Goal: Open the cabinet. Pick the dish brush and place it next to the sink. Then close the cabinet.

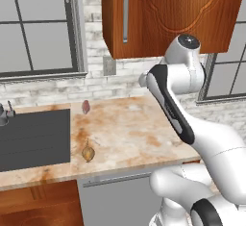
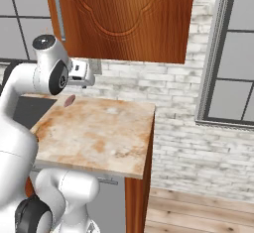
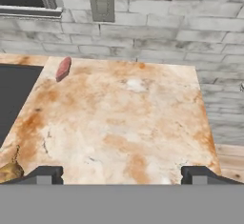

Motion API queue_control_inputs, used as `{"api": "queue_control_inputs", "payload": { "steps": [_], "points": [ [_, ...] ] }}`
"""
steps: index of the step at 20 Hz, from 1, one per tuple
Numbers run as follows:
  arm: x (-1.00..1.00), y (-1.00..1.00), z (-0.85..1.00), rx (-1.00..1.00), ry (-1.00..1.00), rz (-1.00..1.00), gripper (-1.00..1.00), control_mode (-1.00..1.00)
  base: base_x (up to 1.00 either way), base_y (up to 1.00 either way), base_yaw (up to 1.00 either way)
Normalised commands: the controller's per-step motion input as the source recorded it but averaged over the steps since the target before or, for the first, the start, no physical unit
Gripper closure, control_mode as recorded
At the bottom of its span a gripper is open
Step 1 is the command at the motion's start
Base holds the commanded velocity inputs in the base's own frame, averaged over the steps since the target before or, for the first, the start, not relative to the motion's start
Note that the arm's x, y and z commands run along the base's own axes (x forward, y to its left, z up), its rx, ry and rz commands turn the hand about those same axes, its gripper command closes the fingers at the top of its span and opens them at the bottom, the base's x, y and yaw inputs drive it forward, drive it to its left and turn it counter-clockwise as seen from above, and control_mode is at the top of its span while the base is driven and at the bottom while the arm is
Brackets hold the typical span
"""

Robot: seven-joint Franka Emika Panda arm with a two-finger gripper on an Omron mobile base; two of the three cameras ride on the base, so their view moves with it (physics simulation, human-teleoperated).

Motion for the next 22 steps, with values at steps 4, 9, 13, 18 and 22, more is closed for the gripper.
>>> {"api": "queue_control_inputs", "payload": {
  "steps": [4,9,13,18,22],
  "points": [
    [0.0,0.0,0.0,0.0,0.0,0.0,-1.0,-1.0,0.0,0.0,0.0],
    [-0.1,0.0,0.12,0.03,-0.01,0.0,-1.0,-1.0,0.0,0.0,0.0],
    [-0.05,0.0,0.17,0.04,-0.01,0.0,-1.0,-1.0,0.0,0.0,0.0],
    [-0.46,0.0,0.13,0.09,0.0,0.0,-1.0,-1.0,0.0,0.0,0.0],
    [-0.9,0.0,0.25,0.08,-0.08,0.0,-1.0,-1.0,0.0,0.0,0.0]
  ]
}}
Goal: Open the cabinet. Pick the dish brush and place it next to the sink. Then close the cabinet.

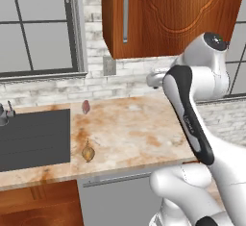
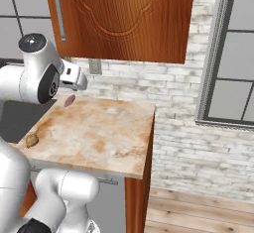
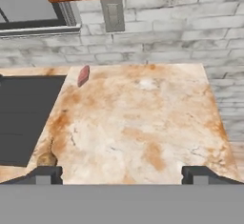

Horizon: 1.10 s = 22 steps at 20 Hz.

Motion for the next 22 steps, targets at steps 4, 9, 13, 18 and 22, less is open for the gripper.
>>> {"api": "queue_control_inputs", "payload": {
  "steps": [4,9,13,18,22],
  "points": [
    [-0.86,0.0,0.41,0.01,-0.07,0.0,-1.0,-1.0,0.0,0.0,0.0],
    [-0.43,0.0,0.47,-0.02,0.0,0.0,-1.0,-1.0,0.0,0.0,0.0],
    [-0.11,0.0,0.46,-0.08,0.0,-0.04,-1.0,-1.0,0.0,0.0,0.0],
    [0.0,0.04,0.54,-0.03,-0.04,-0.03,-1.0,-1.0,0.0,0.0,0.0],
    [0.0,0.1,0.19,0.0,-0.19,-0.01,-1.0,-1.0,0.0,0.0,0.0]
  ]
}}
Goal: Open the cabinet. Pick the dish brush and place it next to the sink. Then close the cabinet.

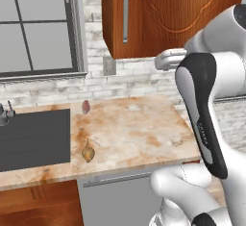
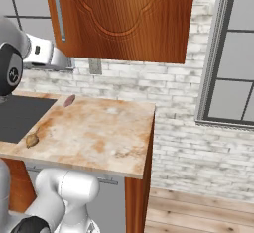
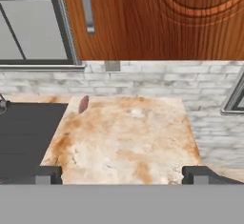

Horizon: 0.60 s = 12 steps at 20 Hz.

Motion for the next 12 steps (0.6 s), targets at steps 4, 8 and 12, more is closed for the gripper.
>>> {"api": "queue_control_inputs", "payload": {
  "steps": [4,8,12],
  "points": [
    [0.0,0.09,0.0,0.02,-0.3,0.0,-1.0,-1.0,0.0,0.0,0.0],
    [0.0,0.15,0.0,0.02,-0.3,0.0,-1.0,-1.0,0.0,0.0,0.0],
    [0.0,0.17,0.2,0.0,-0.03,0.0,-1.0,-1.0,0.0,0.0,0.0]
  ]
}}
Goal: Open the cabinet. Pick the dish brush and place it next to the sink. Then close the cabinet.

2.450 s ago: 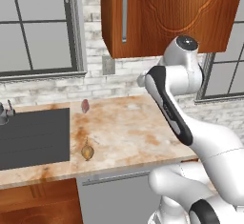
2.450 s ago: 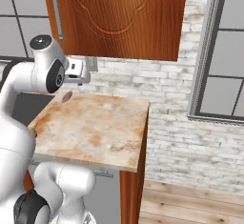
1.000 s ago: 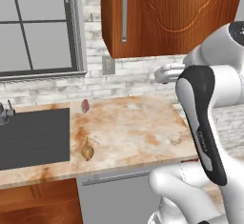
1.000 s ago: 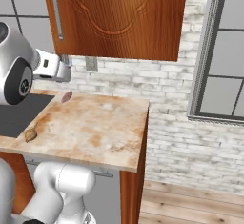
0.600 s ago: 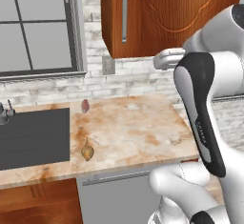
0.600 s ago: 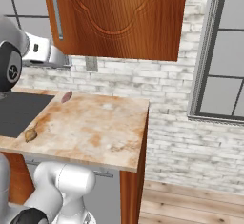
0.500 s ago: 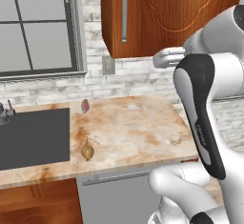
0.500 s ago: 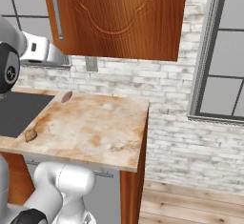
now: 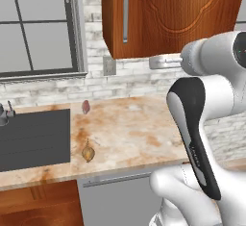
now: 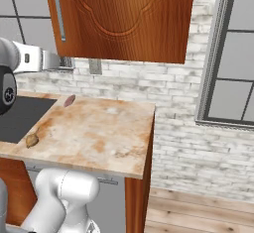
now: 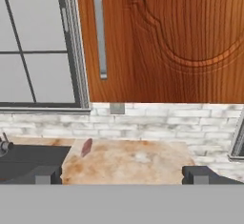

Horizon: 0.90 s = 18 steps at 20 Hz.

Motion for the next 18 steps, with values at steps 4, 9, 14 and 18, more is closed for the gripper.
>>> {"api": "queue_control_inputs", "payload": {
  "steps": [4,9,14,18],
  "points": [
    [0.0,0.01,0.42,0.0,0.02,0.0,-1.0,-1.0,0.0,0.0,0.0],
    [0.0,0.0,0.34,0.01,0.05,0.0,-1.0,-1.0,0.0,0.0,0.0],
    [0.19,0.0,0.0,0.0,0.0,0.0,-1.0,-1.0,0.0,0.0,0.0],
    [0.54,0.15,0.0,0.0,0.0,0.0,-1.0,-1.0,0.0,0.0,0.0]
  ]
}}
